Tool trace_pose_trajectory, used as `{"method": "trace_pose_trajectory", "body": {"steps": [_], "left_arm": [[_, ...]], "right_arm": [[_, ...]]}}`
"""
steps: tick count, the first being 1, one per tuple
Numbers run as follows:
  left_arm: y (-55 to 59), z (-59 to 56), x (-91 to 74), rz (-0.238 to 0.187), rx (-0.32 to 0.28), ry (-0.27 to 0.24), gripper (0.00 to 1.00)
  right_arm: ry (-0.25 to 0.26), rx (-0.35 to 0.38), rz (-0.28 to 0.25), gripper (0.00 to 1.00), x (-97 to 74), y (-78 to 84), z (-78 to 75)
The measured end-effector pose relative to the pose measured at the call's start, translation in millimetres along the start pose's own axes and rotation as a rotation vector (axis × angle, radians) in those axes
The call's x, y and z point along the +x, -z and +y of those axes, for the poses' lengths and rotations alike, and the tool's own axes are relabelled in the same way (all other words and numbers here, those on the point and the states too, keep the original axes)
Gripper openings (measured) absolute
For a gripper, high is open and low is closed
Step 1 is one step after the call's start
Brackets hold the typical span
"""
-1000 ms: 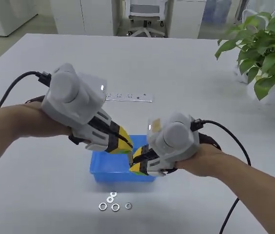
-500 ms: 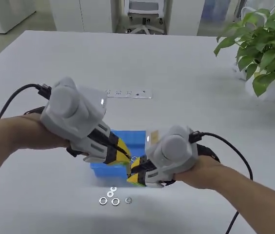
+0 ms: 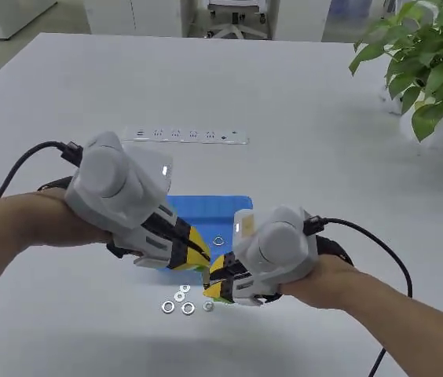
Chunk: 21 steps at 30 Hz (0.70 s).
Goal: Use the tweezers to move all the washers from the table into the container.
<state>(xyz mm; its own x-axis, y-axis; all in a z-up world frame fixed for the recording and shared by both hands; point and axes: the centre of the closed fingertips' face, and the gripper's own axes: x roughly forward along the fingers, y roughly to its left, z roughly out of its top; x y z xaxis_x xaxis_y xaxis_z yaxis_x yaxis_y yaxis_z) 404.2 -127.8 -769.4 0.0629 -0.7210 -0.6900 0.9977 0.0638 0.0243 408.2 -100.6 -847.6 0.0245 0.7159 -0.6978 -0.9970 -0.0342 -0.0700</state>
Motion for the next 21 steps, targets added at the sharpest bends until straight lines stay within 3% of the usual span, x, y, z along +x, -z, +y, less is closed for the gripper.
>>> {"method": "trace_pose_trajectory", "body": {"steps": [21], "left_arm": [[11.7,-11.9,11.9,-0.006,-0.024,0.018,0.05]], "right_arm": [[-0.001,0.014,0.004,0.15,11.7,12.6,11.2]]}}
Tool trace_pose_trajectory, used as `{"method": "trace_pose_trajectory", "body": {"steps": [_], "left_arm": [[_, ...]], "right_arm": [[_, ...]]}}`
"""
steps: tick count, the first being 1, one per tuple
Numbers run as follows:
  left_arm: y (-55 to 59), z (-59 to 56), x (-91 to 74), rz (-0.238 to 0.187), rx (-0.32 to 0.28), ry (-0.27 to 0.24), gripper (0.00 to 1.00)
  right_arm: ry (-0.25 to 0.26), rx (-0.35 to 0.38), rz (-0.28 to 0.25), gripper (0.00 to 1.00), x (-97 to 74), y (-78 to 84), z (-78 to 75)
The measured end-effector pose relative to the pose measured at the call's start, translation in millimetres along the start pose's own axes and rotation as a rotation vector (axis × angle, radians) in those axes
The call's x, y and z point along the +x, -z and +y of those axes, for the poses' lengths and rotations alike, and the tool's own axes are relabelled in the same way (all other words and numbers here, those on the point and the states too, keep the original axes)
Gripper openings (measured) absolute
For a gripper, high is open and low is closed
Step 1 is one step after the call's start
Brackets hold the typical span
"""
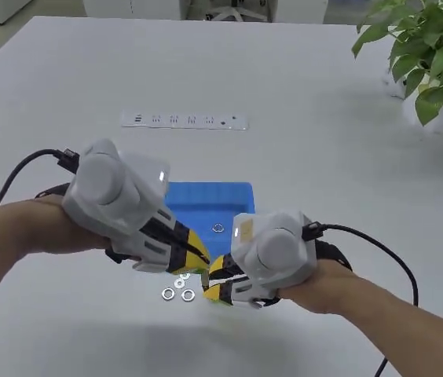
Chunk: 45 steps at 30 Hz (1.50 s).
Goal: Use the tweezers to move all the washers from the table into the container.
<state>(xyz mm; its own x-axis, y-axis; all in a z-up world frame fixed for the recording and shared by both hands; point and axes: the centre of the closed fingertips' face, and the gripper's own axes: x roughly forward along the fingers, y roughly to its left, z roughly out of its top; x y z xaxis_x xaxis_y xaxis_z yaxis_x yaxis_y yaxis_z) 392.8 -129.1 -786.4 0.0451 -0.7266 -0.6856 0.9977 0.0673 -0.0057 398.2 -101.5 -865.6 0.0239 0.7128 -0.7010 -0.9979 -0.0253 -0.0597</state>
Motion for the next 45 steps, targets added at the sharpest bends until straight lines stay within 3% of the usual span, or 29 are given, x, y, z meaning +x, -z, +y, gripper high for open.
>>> {"method": "trace_pose_trajectory", "body": {"steps": [28,45], "left_arm": [[1.0,4.0,2.2,-0.014,-0.030,0.008,0.05],[1.1,2.7,2.5,-0.013,-0.024,0.017,0.05]], "right_arm": [[-0.025,0.014,-0.016,0.16,3.9,0.0,6.0],[-0.019,0.025,-0.016,0.10,3.4,0.1,3.7]]}}
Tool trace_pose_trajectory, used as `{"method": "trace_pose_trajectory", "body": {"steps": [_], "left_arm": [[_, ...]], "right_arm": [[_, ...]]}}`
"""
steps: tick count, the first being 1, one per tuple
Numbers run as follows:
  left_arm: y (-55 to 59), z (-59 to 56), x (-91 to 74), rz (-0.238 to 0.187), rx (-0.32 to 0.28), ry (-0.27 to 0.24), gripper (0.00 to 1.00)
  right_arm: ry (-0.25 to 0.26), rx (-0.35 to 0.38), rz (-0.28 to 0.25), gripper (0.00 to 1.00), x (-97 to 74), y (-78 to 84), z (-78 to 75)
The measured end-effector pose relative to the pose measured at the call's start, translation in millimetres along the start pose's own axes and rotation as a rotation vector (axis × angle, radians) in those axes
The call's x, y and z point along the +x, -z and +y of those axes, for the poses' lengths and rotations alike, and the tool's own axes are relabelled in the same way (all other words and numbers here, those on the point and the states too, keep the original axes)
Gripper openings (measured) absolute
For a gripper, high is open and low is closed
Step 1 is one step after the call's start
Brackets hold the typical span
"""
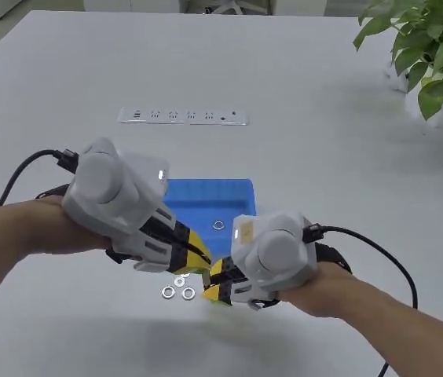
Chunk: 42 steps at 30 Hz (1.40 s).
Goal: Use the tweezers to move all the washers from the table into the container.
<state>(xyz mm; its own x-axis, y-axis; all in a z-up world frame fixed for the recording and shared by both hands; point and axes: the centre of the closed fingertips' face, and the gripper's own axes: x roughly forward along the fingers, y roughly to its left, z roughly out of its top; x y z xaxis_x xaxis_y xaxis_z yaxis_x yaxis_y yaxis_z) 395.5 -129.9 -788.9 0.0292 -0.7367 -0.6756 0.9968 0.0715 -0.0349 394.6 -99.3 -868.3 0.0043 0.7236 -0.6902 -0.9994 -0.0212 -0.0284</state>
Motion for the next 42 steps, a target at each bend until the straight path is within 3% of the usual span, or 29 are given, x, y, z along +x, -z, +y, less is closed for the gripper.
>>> {"method": "trace_pose_trajectory", "body": {"steps": [19,42], "left_arm": [[-4.6,-2.8,-3.6,0.006,0.004,-0.003,0.05],[-28.3,-0.9,-23.9,0.010,0.035,-0.019,0.05]], "right_arm": [[0.001,-0.014,0.009,0.09,-4.6,-3.2,1.3],[0.021,-0.039,-0.005,0.09,-26.4,-26.0,-5.0]]}}
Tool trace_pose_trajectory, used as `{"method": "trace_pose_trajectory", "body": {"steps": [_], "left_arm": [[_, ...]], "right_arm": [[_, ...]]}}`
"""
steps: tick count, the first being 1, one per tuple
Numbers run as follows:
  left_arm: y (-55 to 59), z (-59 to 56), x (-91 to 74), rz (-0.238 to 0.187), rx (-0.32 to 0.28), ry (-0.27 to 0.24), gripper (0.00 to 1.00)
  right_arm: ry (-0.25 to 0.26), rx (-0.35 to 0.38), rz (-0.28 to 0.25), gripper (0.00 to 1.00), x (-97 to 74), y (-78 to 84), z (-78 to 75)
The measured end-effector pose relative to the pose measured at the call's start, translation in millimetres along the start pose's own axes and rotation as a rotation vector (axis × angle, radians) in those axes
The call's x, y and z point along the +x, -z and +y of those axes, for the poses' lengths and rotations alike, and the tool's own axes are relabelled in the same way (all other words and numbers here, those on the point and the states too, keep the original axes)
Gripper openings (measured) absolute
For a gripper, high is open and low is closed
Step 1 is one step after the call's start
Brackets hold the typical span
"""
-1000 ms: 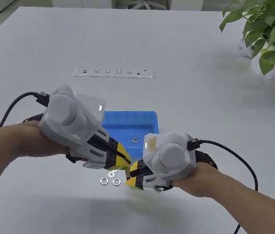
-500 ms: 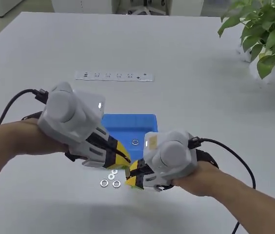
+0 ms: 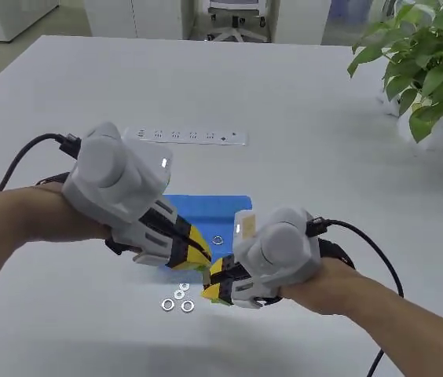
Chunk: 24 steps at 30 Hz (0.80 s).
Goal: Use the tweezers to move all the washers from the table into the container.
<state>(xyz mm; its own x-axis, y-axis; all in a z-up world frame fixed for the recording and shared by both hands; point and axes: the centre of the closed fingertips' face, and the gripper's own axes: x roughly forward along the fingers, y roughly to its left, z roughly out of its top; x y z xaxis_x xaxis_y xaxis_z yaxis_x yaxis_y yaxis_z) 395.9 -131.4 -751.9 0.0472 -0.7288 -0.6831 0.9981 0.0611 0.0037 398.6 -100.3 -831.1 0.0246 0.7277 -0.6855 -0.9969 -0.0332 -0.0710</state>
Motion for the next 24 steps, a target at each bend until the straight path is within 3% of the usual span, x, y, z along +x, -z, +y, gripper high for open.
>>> {"method": "trace_pose_trajectory", "body": {"steps": [12,24], "left_arm": [[-12.5,7.1,-9.3,0.000,0.029,-0.017,0.05],[-23.0,29.7,-15.8,0.000,0.055,-0.030,0.05]], "right_arm": [[0.021,-0.030,0.006,0.09,-12.2,-10.1,-12.3],[0.045,-0.041,0.001,0.09,-20.6,-16.4,-36.9]]}}
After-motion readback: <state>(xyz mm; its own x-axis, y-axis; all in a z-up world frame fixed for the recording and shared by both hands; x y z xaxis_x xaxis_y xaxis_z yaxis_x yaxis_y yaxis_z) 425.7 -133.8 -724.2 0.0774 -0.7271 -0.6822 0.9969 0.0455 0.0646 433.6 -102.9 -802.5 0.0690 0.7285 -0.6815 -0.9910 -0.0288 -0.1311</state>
